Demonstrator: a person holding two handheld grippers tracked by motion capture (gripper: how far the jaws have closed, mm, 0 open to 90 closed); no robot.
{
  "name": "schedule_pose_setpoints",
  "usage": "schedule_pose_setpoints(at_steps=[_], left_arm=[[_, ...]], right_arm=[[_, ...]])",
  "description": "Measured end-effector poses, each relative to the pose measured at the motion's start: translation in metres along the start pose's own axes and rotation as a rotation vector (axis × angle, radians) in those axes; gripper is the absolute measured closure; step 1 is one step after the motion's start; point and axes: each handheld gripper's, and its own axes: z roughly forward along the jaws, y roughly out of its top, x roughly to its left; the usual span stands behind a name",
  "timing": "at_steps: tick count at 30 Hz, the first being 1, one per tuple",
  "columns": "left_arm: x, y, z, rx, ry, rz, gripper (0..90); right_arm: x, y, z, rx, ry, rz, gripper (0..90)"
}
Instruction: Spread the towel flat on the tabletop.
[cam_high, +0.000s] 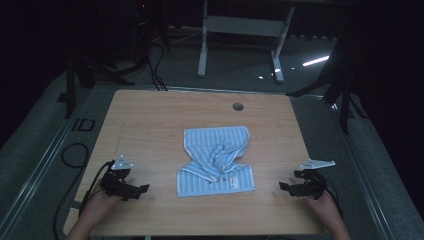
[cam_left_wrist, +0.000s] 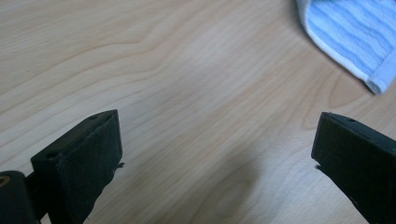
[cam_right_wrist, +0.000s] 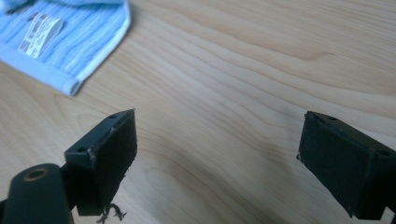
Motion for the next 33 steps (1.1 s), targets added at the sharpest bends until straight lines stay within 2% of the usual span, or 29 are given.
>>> schedule_pose_setpoints(at_steps=[1, 2, 5, 7, 8, 10, 12, 14, 15, 16, 19, 20, 22, 23, 24, 26, 27, 30, 33], left_arm=[[-0.003, 0.002, 0.002, 0.013, -0.008, 0.007, 1.6], [-0.005, 0.004, 0.003, 0.023, -0.014, 0.013, 1.6], [-0.012, 0.01, 0.007, 0.038, -0.045, 0.05, 1.6], [-0.018, 0.014, 0.009, 0.052, -0.049, 0.068, 1.6], [-0.022, 0.018, 0.012, 0.063, -0.075, 0.077, 1.7], [-0.024, 0.021, 0.013, 0.071, -0.09, 0.078, 1.7], [-0.03, 0.025, 0.016, 0.079, -0.109, 0.085, 1.6], [-0.036, 0.031, 0.02, 0.091, -0.11, 0.104, 1.8], [-0.039, 0.033, 0.022, 0.094, -0.104, 0.117, 1.8], [-0.046, 0.038, 0.025, 0.098, -0.1, 0.131, 6.4], [-0.052, 0.044, 0.029, 0.096, -0.108, 0.142, 6.6], [-0.055, 0.047, 0.03, 0.095, -0.109, 0.155, 13.3], [-0.065, 0.054, 0.036, 0.108, -0.112, 0.195, 14.0], [-0.065, 0.054, 0.036, 0.108, -0.112, 0.195, 14.0], [-0.072, 0.058, 0.041, 0.124, -0.112, 0.225, 14.7], [-0.075, 0.06, 0.043, 0.136, -0.107, 0.233, 15.3], [-0.077, 0.062, 0.046, 0.143, -0.114, 0.244, 18.7], [-0.084, 0.067, 0.052, 0.164, -0.112, 0.268, 21.6], [-0.091, 0.073, 0.056, 0.179, -0.115, 0.289, 24.7]], right_arm=[[0.0, 0.0, 0.0, 0.0, 0.0, 0.0, 11.4], [0.005, 0.005, 0.003, 0.028, 0.006, -0.035, 12.9], [0.009, 0.01, 0.007, 0.05, 0.02, -0.055, 13.5], [0.014, 0.016, 0.01, 0.081, 0.016, -0.09, 14.1], [0.017, 0.021, 0.014, 0.1, 0.03, -0.119, 17.0], [0.02, 0.023, 0.016, 0.112, 0.043, -0.128, 17.0], [0.025, 0.028, 0.019, 0.128, 0.057, -0.164, 19.7], [0.035, 0.035, 0.023, 0.143, 0.066, -0.229, 26.9], [0.035, 0.035, 0.023, 0.143, 0.066, -0.229, 26.9], [0.04, 0.04, 0.025, 0.145, 0.076, -0.259, 31.8], [0.044, 0.044, 0.026, 0.154, 0.084, -0.286, 34.1], [0.048, 0.048, 0.028, 0.158, 0.079, -0.311, 35.4], [0.05, 0.051, 0.03, 0.16, 0.088, -0.326, 38.2], [0.05, 0.051, 0.03, 0.16, 0.088, -0.326, 38.2], [0.052, 0.055, 0.031, 0.162, 0.09, -0.339, 40.3], [0.053, 0.057, 0.031, 0.162, 0.092, -0.34, 41.1], [0.054, 0.059, 0.032, 0.16, 0.092, -0.345, 42.6], [0.06, 0.067, 0.036, 0.171, 0.089, -0.384, 45.5], [0.063, 0.072, 0.038, 0.174, 0.089, -0.402, 47.9]])
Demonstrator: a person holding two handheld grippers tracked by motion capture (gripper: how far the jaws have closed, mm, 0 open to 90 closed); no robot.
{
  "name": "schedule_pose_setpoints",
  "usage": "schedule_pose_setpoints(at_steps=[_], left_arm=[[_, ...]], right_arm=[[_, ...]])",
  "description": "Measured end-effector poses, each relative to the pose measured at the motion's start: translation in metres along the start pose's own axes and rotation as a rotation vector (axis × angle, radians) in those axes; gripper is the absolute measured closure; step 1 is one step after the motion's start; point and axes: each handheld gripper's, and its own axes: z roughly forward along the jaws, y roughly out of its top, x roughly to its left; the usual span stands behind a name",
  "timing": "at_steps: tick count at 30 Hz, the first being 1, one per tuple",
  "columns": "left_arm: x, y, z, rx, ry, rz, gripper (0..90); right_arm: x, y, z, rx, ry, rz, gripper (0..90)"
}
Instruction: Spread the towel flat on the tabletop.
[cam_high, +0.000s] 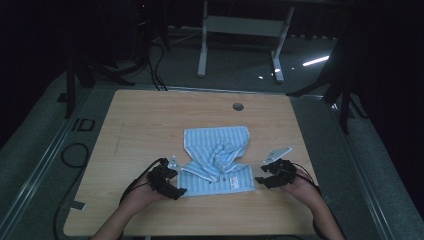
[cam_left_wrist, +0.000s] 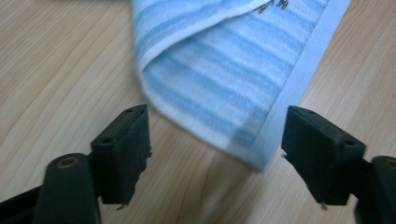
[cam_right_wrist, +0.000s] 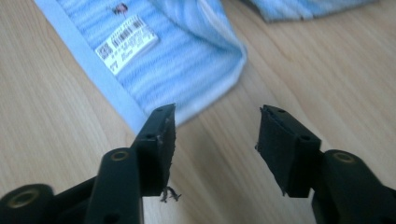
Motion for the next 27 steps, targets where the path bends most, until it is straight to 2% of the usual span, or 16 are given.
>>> schedule_pose_setpoints(at_steps=[3, 5, 7, 10, 13, 17, 20, 23, 25, 27], left_arm=[[-0.004, 0.007, 0.003, 0.001, -0.008, 0.02, 30.2], [-0.007, 0.013, 0.006, 0.003, -0.015, 0.034, 31.3], [-0.012, 0.022, 0.011, 0.004, -0.035, 0.06, 31.4], [-0.015, 0.029, 0.016, 0.015, -0.035, 0.078, 32.0], [-0.021, 0.041, 0.019, 0.028, -0.036, 0.118, 32.4], [-0.026, 0.055, 0.025, 0.001, -0.048, 0.112, 33.5], [-0.029, 0.064, 0.033, 0.008, -0.055, 0.122, 33.5], [-0.03, 0.072, 0.042, 0.006, -0.041, 0.109, 33.2], [-0.032, 0.08, 0.048, -0.005, -0.004, 0.106, 31.9], [-0.033, 0.083, 0.05, -0.011, 0.0, 0.102, 31.8]], right_arm=[[0.002, 0.01, 0.003, 0.012, 0.005, -0.03, 50.3], [0.006, 0.018, 0.006, 0.016, 0.023, -0.047, 51.7], [0.011, 0.03, 0.011, 0.02, 0.035, -0.09, 52.7], [0.015, 0.038, 0.014, 0.02, 0.038, -0.107, 53.1], [0.022, 0.052, 0.017, 0.009, 0.035, -0.143, 53.3], [0.03, 0.067, 0.025, 0.0, 0.048, -0.18, 52.9], [0.033, 0.074, 0.033, 0.013, 0.052, -0.194, 51.5], [0.032, 0.08, 0.04, 0.025, 0.049, -0.195, 51.3], [0.032, 0.081, 0.043, 0.028, 0.048, -0.2, 51.0], [0.03, 0.084, 0.047, 0.034, 0.054, -0.197, 49.7]])
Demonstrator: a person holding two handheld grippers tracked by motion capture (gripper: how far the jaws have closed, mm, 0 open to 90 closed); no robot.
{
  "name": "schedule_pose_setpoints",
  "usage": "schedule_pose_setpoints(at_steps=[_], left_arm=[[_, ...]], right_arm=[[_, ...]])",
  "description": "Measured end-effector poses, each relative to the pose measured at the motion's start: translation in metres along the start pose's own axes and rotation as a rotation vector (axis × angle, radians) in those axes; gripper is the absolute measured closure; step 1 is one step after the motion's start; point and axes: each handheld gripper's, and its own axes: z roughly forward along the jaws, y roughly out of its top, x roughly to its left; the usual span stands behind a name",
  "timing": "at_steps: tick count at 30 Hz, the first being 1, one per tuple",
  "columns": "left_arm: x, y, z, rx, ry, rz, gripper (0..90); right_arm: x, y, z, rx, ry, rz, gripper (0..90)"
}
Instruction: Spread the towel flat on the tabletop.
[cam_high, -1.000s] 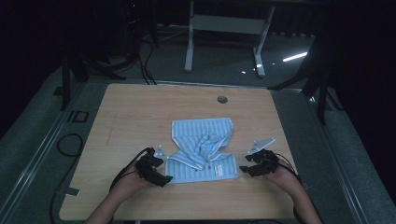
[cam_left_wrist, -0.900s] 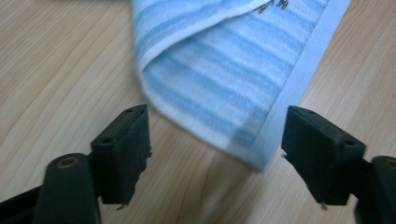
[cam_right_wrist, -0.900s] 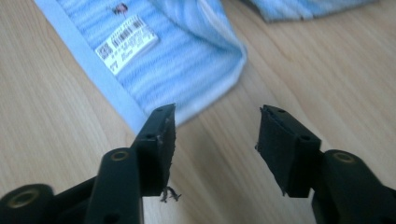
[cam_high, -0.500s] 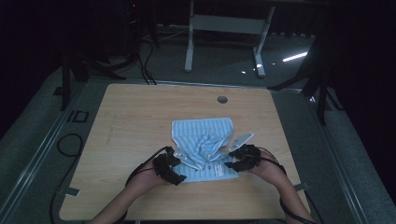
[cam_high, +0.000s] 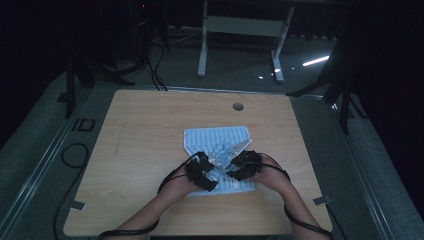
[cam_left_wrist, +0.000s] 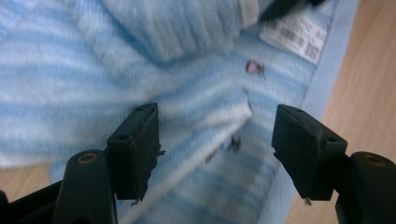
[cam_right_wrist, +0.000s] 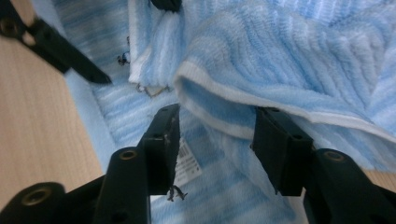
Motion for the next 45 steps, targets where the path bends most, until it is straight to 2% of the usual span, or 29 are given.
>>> schedule_pose_setpoints(at_steps=[4, 5, 6, 7, 8, 9, 10, 11, 12, 13, 15, 21, 22, 23, 26, 30, 31, 32, 35, 38, 39, 40, 41, 43, 44, 45], left_arm=[[-0.001, 0.008, 0.008, 0.0, 0.009, -0.01, 32.4], [-0.002, 0.009, 0.012, -0.019, 0.003, -0.037, 32.4], [-0.003, 0.01, 0.015, -0.04, 0.009, -0.068, 33.6], [-0.001, 0.01, 0.016, -0.028, 0.019, -0.058, 36.2], [-0.001, 0.01, 0.017, -0.021, 0.027, -0.054, 43.1], [-0.001, 0.011, 0.017, -0.02, 0.033, -0.049, 43.1], [-0.001, 0.01, 0.018, -0.064, 0.059, -0.08, 56.1], [-0.001, 0.01, 0.018, -0.064, 0.059, -0.08, 62.5], [0.004, 0.009, 0.012, -0.044, 0.078, -0.053, 70.3], [0.004, 0.009, 0.012, -0.044, 0.078, -0.053, 76.2], [0.007, 0.008, 0.009, -0.044, 0.073, -0.053, 81.5], [0.007, 0.008, -0.009, -0.055, 0.078, -0.023, 83.3], [0.006, 0.008, -0.017, -0.074, 0.077, -0.033, 83.3], [0.006, 0.008, -0.017, -0.074, 0.077, -0.033, 83.3], [0.007, 0.007, -0.032, -0.098, 0.074, -0.035, 83.4], [0.011, 0.004, -0.054, -0.13, 0.106, -0.035, 83.3], [0.014, 0.002, -0.06, -0.132, 0.11, -0.038, 83.3], [0.019, 0.0, -0.071, -0.146, 0.121, -0.051, 83.3], [0.026, -0.003, -0.08, -0.15, 0.135, -0.062, 83.3], [0.038, -0.01, -0.091, -0.151, 0.173, -0.082, 83.3], [0.042, -0.013, -0.094, -0.159, 0.185, -0.095, 83.3], [0.052, -0.018, -0.097, -0.166, 0.199, -0.124, 83.3], [0.052, -0.018, -0.097, -0.166, 0.199, -0.124, 83.3], [0.062, -0.021, -0.096, -0.151, 0.232, -0.14, 83.3], [0.068, -0.023, -0.095, -0.153, 0.227, -0.161, 83.3], [0.073, -0.025, -0.093, -0.156, 0.225, -0.18, 83.3]], right_arm=[[0.001, 0.006, 0.007, -0.014, 0.033, 0.005, 51.4], [0.001, 0.006, 0.007, -0.014, 0.033, 0.005, 51.4], [0.002, 0.007, 0.009, -0.012, 0.04, -0.002, 55.6], [0.003, 0.008, 0.012, -0.004, 0.039, -0.011, 60.8], [0.003, 0.01, 0.014, 0.004, 0.038, -0.004, 72.9], [0.003, 0.01, 0.014, 0.004, 0.038, -0.004, 72.9], [0.002, 0.009, 0.014, -0.002, 0.034, -0.001, 82.4], [0.002, 0.009, 0.014, -0.002, 0.034, -0.001, 82.4], [0.0, 0.008, 0.011, -0.01, 0.037, 0.008, 87.9], [0.0, 0.008, 0.011, -0.01, 0.037, 0.008, 87.9], [0.0, 0.007, 0.008, -0.005, 0.038, 0.006, 88.4], [0.001, 0.006, -0.004, -0.018, 0.025, -0.004, 88.4], [0.001, 0.006, -0.009, -0.026, 0.022, -0.005, 88.5], [0.001, 0.006, -0.009, -0.026, 0.022, -0.005, 88.5], [0.001, 0.006, -0.019, -0.042, 0.01, -0.008, 88.5], [-0.003, 0.004, -0.038, -0.067, -0.017, 0.005, 88.6], [-0.003, 0.004, -0.038, -0.067, -0.017, 0.005, 88.6], [-0.006, 0.002, -0.046, -0.077, -0.021, 0.016, 88.6], [-0.009, -0.001, -0.054, -0.09, -0.036, 0.031, 88.6], [-0.014, -0.006, -0.065, -0.116, -0.049, 0.054, 88.6], [-0.015, -0.007, -0.069, -0.124, -0.053, 0.061, 88.6], [-0.02, -0.011, -0.074, -0.136, -0.067, 0.086, 88.6], [-0.02, -0.011, -0.074, -0.136, -0.067, 0.086, 88.6], [-0.025, -0.013, -0.078, -0.141, -0.084, 0.106, 88.6], [-0.032, -0.016, -0.079, -0.15, -0.081, 0.142, 88.6], [-0.032, -0.016, -0.079, -0.15, -0.081, 0.142, 88.6]])
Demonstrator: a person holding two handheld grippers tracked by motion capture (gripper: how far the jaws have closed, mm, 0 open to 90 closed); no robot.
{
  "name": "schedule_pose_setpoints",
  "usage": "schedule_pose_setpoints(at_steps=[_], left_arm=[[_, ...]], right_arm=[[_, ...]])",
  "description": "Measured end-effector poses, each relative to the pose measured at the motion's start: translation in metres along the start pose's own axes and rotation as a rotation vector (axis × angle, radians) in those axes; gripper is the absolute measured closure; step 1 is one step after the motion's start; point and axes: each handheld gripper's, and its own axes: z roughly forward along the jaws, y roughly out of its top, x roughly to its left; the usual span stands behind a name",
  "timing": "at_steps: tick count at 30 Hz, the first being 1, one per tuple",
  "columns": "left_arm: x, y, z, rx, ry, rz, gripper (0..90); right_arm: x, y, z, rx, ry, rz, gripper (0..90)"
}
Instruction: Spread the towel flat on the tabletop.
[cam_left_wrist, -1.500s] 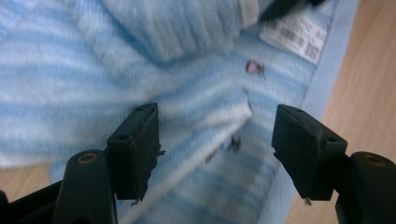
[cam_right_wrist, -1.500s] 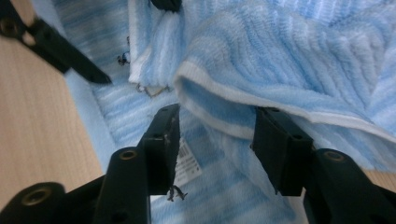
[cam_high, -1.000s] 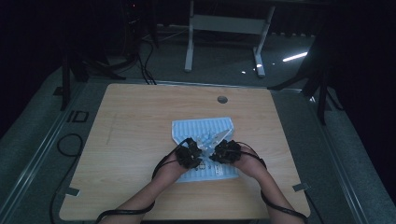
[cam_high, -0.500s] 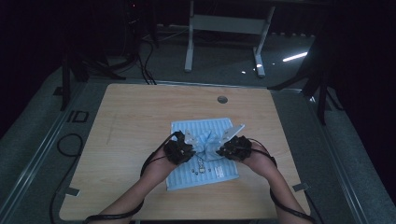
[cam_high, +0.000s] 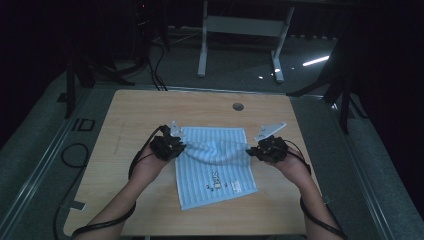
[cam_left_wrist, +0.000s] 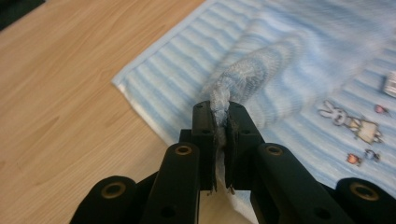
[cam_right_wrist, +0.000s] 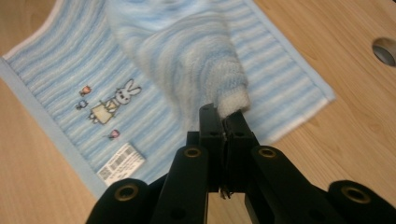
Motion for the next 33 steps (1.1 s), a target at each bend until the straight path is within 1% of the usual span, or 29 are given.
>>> schedule_pose_setpoints(at_steps=[1, 2, 3, 4, 5, 6, 7, 9, 10, 11, 12, 13, 14, 15, 16, 17, 18, 19, 20, 21, 22, 23, 24, 26, 28, 30, 32, 33], left_arm=[[0.009, -0.001, 0.007, 0.009, -0.012, -0.032, 83.2], [0.009, -0.001, 0.007, 0.009, -0.012, -0.032, 83.2], [0.012, 0.0, 0.01, 0.009, -0.009, -0.039, 83.2], [0.015, 0.0, 0.014, 0.015, -0.007, -0.042, 83.2], [0.02, 0.001, 0.022, 0.018, -0.015, -0.068, 83.1], [0.02, 0.001, 0.022, 0.018, -0.015, -0.068, 83.1], [0.023, 0.001, 0.026, 0.023, -0.017, -0.077, 83.1], [0.026, 0.0, 0.037, 0.04, -0.033, -0.096, 83.0], [0.026, -0.001, 0.042, 0.047, -0.032, -0.101, 82.3], [0.026, -0.002, 0.046, 0.069, -0.026, -0.098, 71.0], [0.025, -0.002, 0.049, 0.082, -0.004, -0.097, 71.0], [0.025, -0.004, 0.049, 0.085, 0.012, -0.093, 61.2], [0.026, -0.005, 0.048, 0.083, 0.011, -0.097, 57.2], [0.027, -0.009, 0.042, 0.065, -0.002, -0.105, 50.9], [0.027, -0.009, 0.042, 0.065, -0.002, -0.105, 50.9], [0.027, -0.011, 0.039, 0.058, -0.003, -0.108, 50.9], [0.026, -0.012, 0.035, 0.046, -0.021, -0.109, 50.9], [0.025, -0.014, 0.032, 0.037, -0.05, -0.1, 51.1], [0.023, -0.016, 0.031, 0.033, -0.075, -0.094, 51.1], [0.018, -0.019, 0.03, 0.027, -0.094, -0.084, 51.4], [0.014, -0.021, 0.03, 0.027, -0.118, -0.078, 51.4], [0.01, -0.024, 0.031, 0.033, -0.144, -0.071, 51.4], [0.004, -0.026, 0.033, 0.04, -0.16, -0.067, 51.4], [-0.005, -0.031, 0.039, 0.057, -0.185, -0.044, 52.0], [-0.012, -0.035, 0.047, 0.083, -0.197, -0.028, 52.0], [-0.015, -0.037, 0.056, 0.106, -0.204, -0.022, 51.9], [-0.015, -0.038, 0.064, 0.119, -0.202, -0.015, 52.0], [-0.015, -0.038, 0.068, 0.127, -0.201, -0.019, 52.0]], right_arm=[[-0.007, -0.001, 0.002, 0.0, -0.002, 0.032, 88.6], [-0.007, -0.001, 0.002, 0.0, -0.002, 0.032, 88.6], [-0.014, -0.001, 0.005, 0.004, 0.001, 0.055, 88.6], [-0.014, -0.001, 0.005, 0.004, 0.001, 0.055, 88.6], [-0.023, -0.002, 0.011, 0.01, 0.006, 0.089, 88.7], [-0.023, -0.002, 0.011, 0.01, 0.006, 0.089, 88.7], [-0.028, -0.003, 0.014, 0.016, 0.003, 0.101, 88.8], [-0.035, -0.006, 0.02, 0.026, 0.002, 0.132, 88.7], [-0.037, -0.007, 0.024, 0.034, 0.0, 0.144, 88.7], [-0.041, -0.01, 0.03, 0.055, -0.011, 0.168, 87.7], [-0.041, -0.01, 0.03, 0.055, -0.011, 0.168, 87.7], [-0.043, -0.011, 0.033, 0.066, -0.029, 0.178, 81.4], [-0.044, -0.013, 0.034, 0.077, -0.041, 0.187, 77.9], [-0.044, -0.018, 0.032, 0.086, -0.057, 0.193, 67.9], [-0.044, -0.018, 0.032, 0.086, -0.057, 0.193, 67.9], [-0.043, -0.022, 0.028, 0.085, -0.093, 0.198, 63.9], [-0.043, -0.022, 0.028, 0.085, -0.093, 0.198, 63.9], [-0.041, -0.025, 0.024, 0.068, -0.078, 0.204, 64.8], [-0.041, -0.025, 0.024, 0.068, -0.078, 0.204, 64.8], [-0.034, -0.027, 0.022, 0.049, -0.057, 0.196, 68.1], [-0.034, -0.027, 0.022, 0.049, -0.057, 0.196, 68.1], [-0.029, -0.028, 0.023, 0.038, -0.045, 0.192, 68.7], [-0.025, -0.029, 0.024, 0.026, -0.035, 0.193, 69.6], [-0.015, -0.031, 0.032, 0.033, -0.012, 0.187, 69.8], [-0.006, -0.034, 0.043, 0.052, 0.001, 0.17, 69.7], [0.0, -0.036, 0.054, 0.076, 0.001, 0.159, 69.8], [0.001, -0.038, 0.064, 0.101, 0.009, 0.158, 69.8], [0.001, -0.039, 0.069, 0.116, 0.004, 0.157, 69.8]])
